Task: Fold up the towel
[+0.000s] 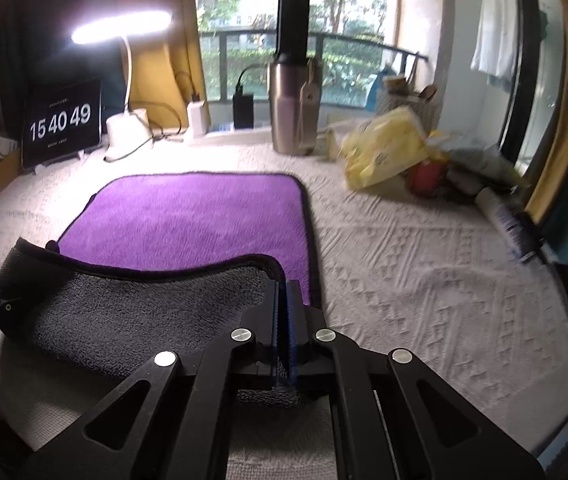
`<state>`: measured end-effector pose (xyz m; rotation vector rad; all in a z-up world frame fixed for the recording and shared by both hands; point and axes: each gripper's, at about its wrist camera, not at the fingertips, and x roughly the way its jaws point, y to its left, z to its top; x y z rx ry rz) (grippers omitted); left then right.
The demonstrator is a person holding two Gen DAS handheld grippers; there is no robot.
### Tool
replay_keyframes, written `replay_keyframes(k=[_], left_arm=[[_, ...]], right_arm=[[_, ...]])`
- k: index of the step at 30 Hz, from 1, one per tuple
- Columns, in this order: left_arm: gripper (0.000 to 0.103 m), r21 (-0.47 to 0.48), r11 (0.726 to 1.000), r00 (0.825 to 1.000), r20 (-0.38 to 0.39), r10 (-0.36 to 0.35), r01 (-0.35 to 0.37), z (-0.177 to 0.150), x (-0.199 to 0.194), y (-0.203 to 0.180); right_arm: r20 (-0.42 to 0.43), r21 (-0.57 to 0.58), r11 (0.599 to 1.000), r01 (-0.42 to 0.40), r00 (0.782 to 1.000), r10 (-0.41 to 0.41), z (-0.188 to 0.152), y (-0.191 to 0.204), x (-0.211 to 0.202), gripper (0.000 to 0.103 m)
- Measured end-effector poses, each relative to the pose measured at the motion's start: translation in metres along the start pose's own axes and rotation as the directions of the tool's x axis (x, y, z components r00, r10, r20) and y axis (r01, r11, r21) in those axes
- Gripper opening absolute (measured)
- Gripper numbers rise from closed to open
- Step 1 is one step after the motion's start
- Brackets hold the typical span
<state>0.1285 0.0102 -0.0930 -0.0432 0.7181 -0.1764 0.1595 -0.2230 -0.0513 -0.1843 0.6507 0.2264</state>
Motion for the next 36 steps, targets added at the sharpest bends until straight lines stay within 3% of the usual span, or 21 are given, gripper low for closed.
replay_keyframes(k=[7,19,36], left_arm=[[0.010,0.011,1.000,0.998,0.056,0.006,-0.006,0.011,-0.017,-0.001],[0.010,0.033,0.999,0.989,0.146,0.021,-0.026,0.035,-0.031,0.000],[0.010,0.029,0.998,0.982,0.186,0.043,-0.049,0.055,-0.014,0.014]], right_arm=[[0.075,-0.004,0.999,0.043,0.996,-0.042,0.009,0.001,-0.022,0.004],[0.131,0.022,0.996,0.084,0.988,-0.086,0.022,-0.007,-0.031,0.004],[0.162,0.008,0.995,0.101,0.982,-0.101,0.051,-0.004,-0.017,0.004]])
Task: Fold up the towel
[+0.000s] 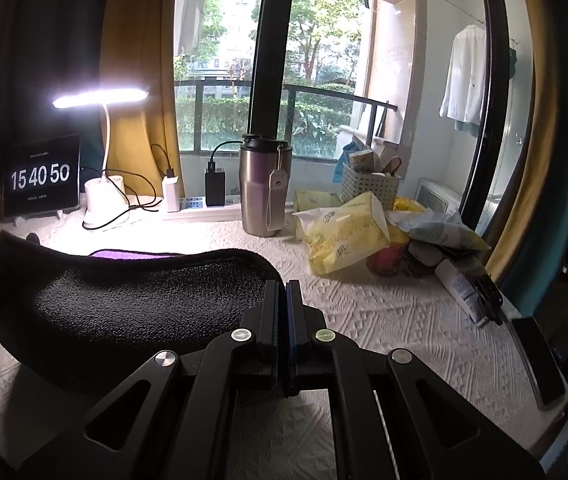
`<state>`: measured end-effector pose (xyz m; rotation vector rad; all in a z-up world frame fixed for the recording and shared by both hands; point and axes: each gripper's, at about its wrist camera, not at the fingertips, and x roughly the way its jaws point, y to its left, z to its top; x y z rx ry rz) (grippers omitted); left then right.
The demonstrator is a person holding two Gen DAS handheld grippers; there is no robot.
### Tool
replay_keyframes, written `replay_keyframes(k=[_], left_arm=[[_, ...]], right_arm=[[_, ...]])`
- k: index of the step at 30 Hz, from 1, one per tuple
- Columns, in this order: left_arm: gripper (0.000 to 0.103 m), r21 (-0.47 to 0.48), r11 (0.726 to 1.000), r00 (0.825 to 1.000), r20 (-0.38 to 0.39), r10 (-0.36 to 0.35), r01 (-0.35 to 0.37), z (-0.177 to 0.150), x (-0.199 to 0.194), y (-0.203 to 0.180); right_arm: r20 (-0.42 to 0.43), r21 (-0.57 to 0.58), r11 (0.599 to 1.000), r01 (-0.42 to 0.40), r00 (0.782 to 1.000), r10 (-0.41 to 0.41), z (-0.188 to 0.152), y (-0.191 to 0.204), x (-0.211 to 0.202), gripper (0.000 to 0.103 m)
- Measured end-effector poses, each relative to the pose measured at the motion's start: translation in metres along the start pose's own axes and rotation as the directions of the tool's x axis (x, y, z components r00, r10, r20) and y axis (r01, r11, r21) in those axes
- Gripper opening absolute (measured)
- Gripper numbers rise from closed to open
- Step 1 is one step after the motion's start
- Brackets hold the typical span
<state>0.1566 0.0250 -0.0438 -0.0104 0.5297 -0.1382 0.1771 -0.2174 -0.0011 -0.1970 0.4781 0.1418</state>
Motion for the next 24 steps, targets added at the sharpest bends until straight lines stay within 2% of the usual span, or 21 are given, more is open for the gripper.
replay_keyframes(k=[15,24], left_arm=[[0.010,-0.017,1.000,0.999,0.034,0.024,-0.023,0.022,0.028,0.015],[0.010,-0.007,0.999,0.999,0.020,0.041,-0.041,0.034,0.051,0.021]], right_arm=[[0.022,-0.005,1.000,-0.002,1.000,0.002,0.020,0.007,0.030,0.004],[0.027,0.001,1.000,0.000,1.000,0.000,0.030,0.008,0.051,0.004]])
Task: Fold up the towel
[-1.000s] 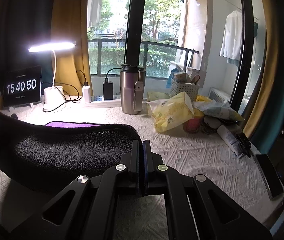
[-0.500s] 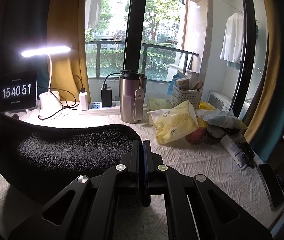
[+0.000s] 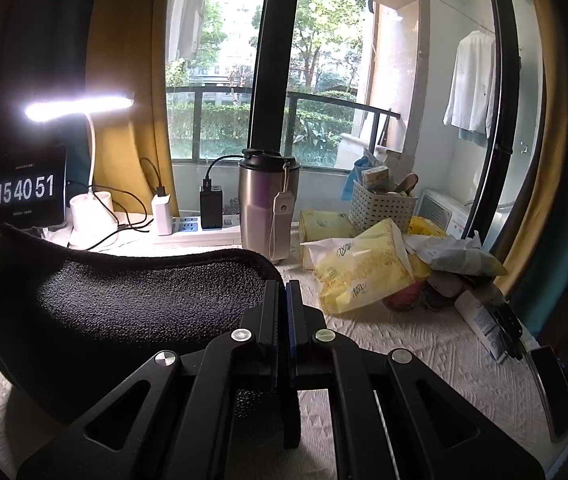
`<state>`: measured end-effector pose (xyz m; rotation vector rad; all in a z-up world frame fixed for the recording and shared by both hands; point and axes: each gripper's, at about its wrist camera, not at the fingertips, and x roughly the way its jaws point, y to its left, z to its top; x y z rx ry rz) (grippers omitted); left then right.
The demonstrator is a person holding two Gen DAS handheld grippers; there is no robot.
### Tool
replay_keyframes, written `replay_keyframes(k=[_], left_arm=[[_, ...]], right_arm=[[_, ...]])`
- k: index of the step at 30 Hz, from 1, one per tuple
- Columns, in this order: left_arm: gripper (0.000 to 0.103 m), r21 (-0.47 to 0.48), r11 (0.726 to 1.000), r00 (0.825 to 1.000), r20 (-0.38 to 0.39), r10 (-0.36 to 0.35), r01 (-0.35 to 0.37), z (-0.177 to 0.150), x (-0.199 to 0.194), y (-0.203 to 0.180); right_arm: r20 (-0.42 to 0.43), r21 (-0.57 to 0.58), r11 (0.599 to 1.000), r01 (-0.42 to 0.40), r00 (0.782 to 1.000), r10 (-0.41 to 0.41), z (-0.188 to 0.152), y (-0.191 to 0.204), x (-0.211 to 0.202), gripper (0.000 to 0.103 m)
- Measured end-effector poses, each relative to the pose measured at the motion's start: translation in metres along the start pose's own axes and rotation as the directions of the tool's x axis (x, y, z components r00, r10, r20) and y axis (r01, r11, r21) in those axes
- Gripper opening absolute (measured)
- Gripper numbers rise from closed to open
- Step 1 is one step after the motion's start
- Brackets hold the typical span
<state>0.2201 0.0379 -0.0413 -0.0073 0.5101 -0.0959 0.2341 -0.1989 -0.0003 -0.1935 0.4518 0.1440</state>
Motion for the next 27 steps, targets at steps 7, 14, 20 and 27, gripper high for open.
replay_keyframes(k=[7,14,20,27], left_arm=[[0.010,-0.004,1.000,1.000,-0.014,0.007,-0.007,0.007,0.018,0.005],[0.010,-0.012,1.000,0.999,-0.054,0.002,-0.002,0.009,0.044,0.012],[0.010,-0.015,1.000,0.997,-0.070,0.013,-0.014,0.010,0.062,0.017],[0.011,-0.016,1.000,0.992,-0.124,0.019,-0.021,0.007,0.088,0.022]], right_arm=[[-0.006,-0.004,1.000,-0.001,1.000,0.001,0.006,0.004,0.018,0.004],[-0.023,-0.002,1.000,-0.001,1.000,0.001,0.007,0.006,0.041,0.004],[-0.046,0.000,1.000,-0.003,0.999,0.003,0.005,0.008,0.061,0.004],[-0.081,-0.024,1.000,0.001,0.997,-0.002,0.004,0.015,0.085,0.004]])
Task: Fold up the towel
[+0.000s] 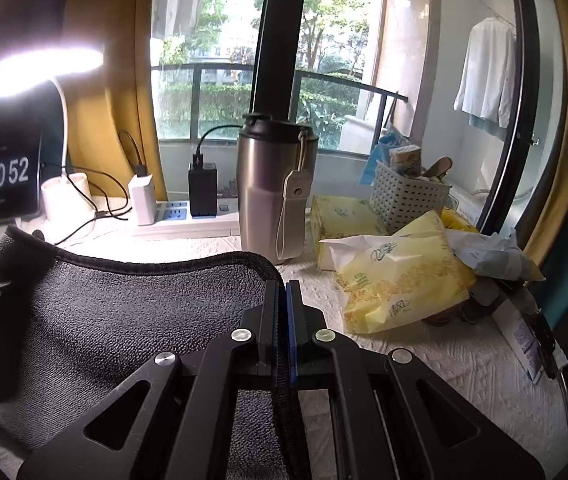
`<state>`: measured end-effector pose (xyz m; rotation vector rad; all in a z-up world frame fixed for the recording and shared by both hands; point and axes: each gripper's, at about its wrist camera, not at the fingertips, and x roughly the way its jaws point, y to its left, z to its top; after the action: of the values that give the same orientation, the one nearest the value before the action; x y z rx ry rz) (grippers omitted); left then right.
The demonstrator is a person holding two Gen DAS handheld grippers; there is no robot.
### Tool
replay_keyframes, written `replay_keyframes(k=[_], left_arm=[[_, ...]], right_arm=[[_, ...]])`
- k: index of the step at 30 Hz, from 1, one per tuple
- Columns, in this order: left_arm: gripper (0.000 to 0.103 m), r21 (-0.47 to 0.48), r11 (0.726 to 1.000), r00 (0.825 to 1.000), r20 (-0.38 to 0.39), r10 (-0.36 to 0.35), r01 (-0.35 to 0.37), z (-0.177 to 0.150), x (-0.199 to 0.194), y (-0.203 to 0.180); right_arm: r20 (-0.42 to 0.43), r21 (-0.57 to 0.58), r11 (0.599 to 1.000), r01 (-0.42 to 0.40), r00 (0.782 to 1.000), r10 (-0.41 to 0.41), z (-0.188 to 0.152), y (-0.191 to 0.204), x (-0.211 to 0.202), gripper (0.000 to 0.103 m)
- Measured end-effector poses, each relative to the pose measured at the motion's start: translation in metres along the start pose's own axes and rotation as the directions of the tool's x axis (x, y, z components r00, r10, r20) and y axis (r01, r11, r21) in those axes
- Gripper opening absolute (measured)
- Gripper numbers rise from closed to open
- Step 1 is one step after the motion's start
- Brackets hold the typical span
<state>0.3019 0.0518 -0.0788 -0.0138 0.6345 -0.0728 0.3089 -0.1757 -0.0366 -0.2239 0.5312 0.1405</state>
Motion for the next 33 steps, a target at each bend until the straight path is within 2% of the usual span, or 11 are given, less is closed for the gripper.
replay_keyframes(k=[10,15,17,20,26,33], left_arm=[[0.012,-0.025,1.000,0.993,-0.114,0.013,-0.016,-0.005,0.039,0.008],[0.022,-0.078,0.996,0.988,-0.151,0.037,-0.049,-0.004,0.047,0.019],[0.026,-0.099,0.994,0.987,-0.155,0.035,-0.051,-0.004,0.047,0.022],[0.048,-0.106,0.991,0.986,-0.154,0.064,-0.081,-0.004,0.044,0.024],[0.052,-0.126,0.986,0.986,-0.141,0.094,-0.112,-0.004,0.036,0.037],[0.053,-0.147,0.985,0.988,-0.134,0.075,-0.095,-0.006,0.025,0.040]], right_arm=[[-0.082,-0.015,1.000,0.003,0.997,-0.004,-0.008,0.005,0.037,0.004],[-0.124,-0.021,1.000,0.016,0.992,-0.019,-0.010,0.006,0.051,0.004],[-0.149,-0.018,1.000,0.009,0.989,-0.012,-0.010,0.005,0.056,0.004],[-0.166,-0.012,1.000,0.013,0.986,-0.015,-0.010,0.004,0.059,0.004],[-0.191,-0.029,0.999,0.020,0.981,-0.025,-0.012,0.007,0.063,0.004],[-0.212,-0.006,1.000,0.031,0.977,-0.031,-0.012,0.003,0.067,0.007]])
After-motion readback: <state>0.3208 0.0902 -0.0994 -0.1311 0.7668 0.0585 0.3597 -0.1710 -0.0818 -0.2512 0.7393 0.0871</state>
